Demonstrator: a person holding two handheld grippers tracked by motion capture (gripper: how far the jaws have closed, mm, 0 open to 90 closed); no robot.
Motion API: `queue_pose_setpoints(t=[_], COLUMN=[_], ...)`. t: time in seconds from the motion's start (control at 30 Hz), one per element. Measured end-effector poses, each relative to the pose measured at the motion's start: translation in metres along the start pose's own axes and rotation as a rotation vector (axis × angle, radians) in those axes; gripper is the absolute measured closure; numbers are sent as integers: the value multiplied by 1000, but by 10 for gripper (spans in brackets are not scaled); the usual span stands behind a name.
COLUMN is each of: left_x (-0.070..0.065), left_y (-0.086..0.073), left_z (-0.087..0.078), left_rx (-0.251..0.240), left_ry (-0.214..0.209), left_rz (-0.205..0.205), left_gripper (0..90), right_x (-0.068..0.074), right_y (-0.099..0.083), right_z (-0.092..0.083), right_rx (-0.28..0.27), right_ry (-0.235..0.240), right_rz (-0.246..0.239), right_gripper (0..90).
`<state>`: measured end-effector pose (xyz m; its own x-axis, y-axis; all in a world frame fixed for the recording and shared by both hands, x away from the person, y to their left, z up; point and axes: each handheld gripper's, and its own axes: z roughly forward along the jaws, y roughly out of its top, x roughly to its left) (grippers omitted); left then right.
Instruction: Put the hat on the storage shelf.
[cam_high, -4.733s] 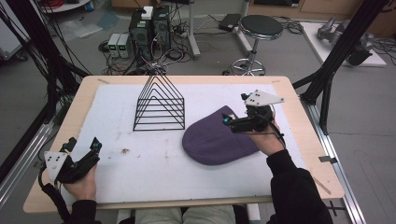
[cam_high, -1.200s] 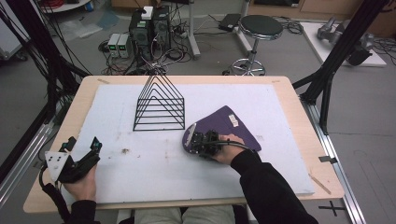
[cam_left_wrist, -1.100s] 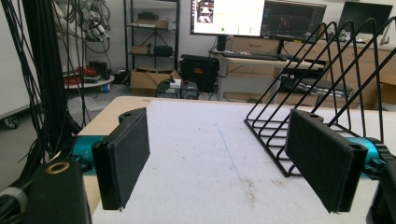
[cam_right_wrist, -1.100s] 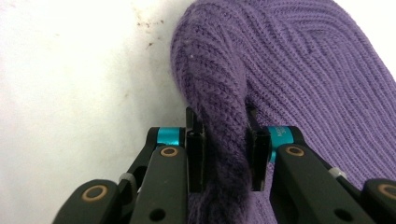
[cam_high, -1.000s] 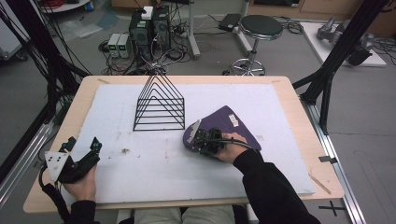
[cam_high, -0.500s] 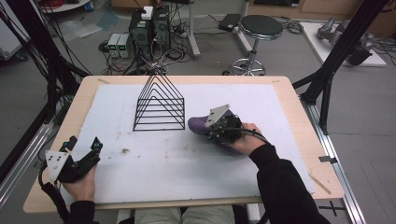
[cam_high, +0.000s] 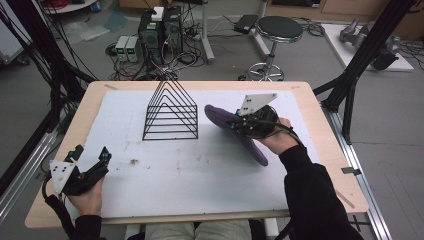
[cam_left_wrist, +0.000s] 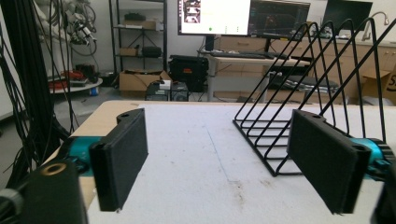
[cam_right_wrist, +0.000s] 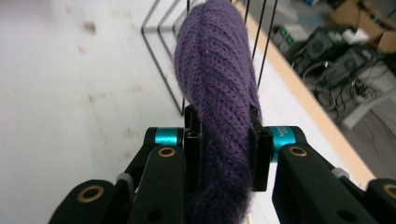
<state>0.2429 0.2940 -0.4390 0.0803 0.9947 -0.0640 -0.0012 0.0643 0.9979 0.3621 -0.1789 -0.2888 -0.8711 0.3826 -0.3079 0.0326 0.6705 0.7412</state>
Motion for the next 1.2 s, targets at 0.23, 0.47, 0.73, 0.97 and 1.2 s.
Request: queue_pose_setpoints(t=[0.23, 0.47, 0.73, 0.97, 1.2], left_x=[-1, -6, -5, -5, -15], left_y=[2, 5, 9, 16, 19], left_z=[0, 3, 6, 9, 16], left_rx=[-8, -5, -3, -18, -7], left_ry=[-14, -52, -91, -165, -297], left_rz=[-7, -9, -46, -73, -63], left_gripper=[192, 187, 172, 210, 184], right_x=[-7, -7, -5, -4, -3], right_y=[10, 17, 26, 39, 50], right_z=[-21, -30, -40, -47, -42], right_rx=[-159, -277, -392, -524, -632], right_ry=[24, 49, 67, 102, 134], right_rz=[52, 80, 102, 109, 118], right_gripper=[735, 732, 730, 728, 726])
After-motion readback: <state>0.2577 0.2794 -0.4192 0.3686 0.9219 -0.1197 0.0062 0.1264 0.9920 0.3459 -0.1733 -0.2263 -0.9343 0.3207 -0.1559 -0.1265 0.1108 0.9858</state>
